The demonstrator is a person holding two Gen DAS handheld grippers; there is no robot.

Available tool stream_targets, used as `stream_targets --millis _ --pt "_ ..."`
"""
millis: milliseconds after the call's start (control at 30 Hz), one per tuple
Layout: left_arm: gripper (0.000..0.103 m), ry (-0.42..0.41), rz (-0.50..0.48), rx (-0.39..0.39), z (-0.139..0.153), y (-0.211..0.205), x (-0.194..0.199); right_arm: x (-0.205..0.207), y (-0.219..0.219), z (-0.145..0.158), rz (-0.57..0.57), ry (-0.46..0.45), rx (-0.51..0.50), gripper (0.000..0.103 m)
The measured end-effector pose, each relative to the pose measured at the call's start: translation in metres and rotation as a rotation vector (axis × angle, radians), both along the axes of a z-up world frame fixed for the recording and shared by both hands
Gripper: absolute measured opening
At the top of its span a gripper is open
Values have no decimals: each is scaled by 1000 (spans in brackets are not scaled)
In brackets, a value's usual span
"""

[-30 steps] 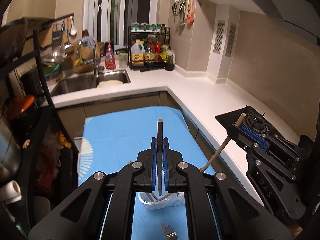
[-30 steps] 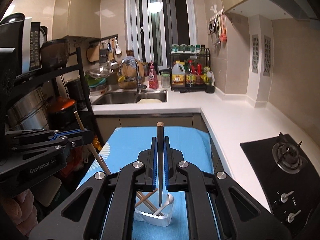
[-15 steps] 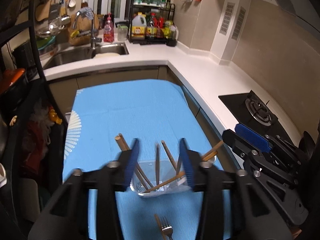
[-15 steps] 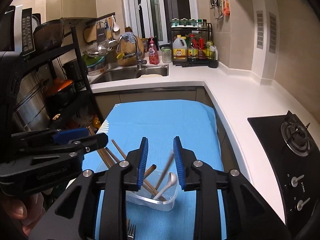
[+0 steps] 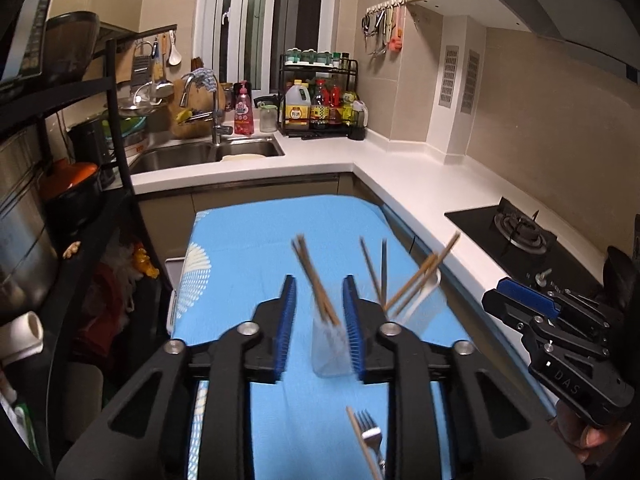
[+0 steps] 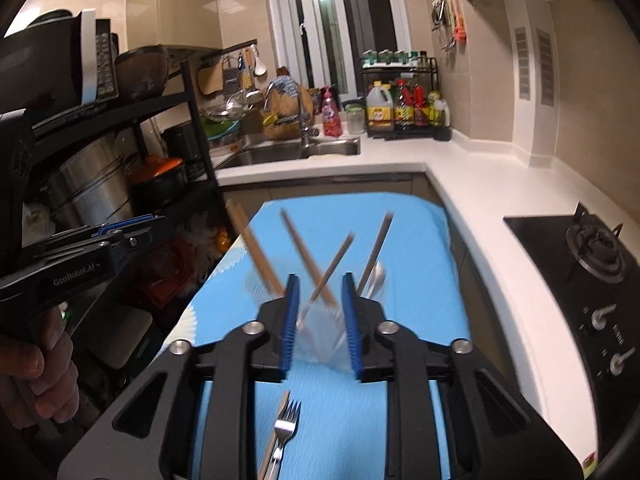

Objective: Organize utensils
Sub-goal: 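Lower the right gripper onto the silver fork and close on its handle, then close the left gripper on the last wooden chopstick while the right gripper holds the fork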

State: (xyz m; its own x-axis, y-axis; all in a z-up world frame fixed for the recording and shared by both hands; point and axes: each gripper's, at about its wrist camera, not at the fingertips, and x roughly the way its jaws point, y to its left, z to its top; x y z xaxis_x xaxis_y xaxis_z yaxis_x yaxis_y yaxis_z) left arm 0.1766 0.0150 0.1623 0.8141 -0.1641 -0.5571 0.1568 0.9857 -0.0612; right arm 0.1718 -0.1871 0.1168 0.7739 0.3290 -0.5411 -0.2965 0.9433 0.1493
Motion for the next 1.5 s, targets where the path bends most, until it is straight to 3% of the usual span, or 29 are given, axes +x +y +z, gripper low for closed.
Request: stream_targets --millis 67,200,367,433,533,667,833,1067,1133,1233,1500 --pt "11 5 5 13 -22 3 -11 -2 1 -21 23 40 33 3" --pt "7 46 45 5 -70 8 -21 -5 6 -61 18 70 67 3" --pt "7 92 74 14 -125 6 -28 -2 23 -114 44 172 34 7" --pt "7 108 73 19 -135 7 -28 3 29 -131 60 220 25 7" --pt "7 144 86 22 -150 8 -24 10 30 -153 59 314 99 9" --pt "7 184 90 6 -162 10 -22 18 26 -170 58 390 161 20" --pt "7 188 85 2 -163 9 -25 23 28 -185 59 441 179 25" --pt "7 193 76 6 -166 5 -27 22 44 -187 120 437 161 27" --pt "7 195 77 9 -167 6 -27 22 49 -187 141 436 146 23" --pt "7 199 77 13 -168 4 -26 18 53 -182 155 410 116 7" --pt "7 238 36 -14 -179 -6 -20 19 21 -165 14 376 29 3"
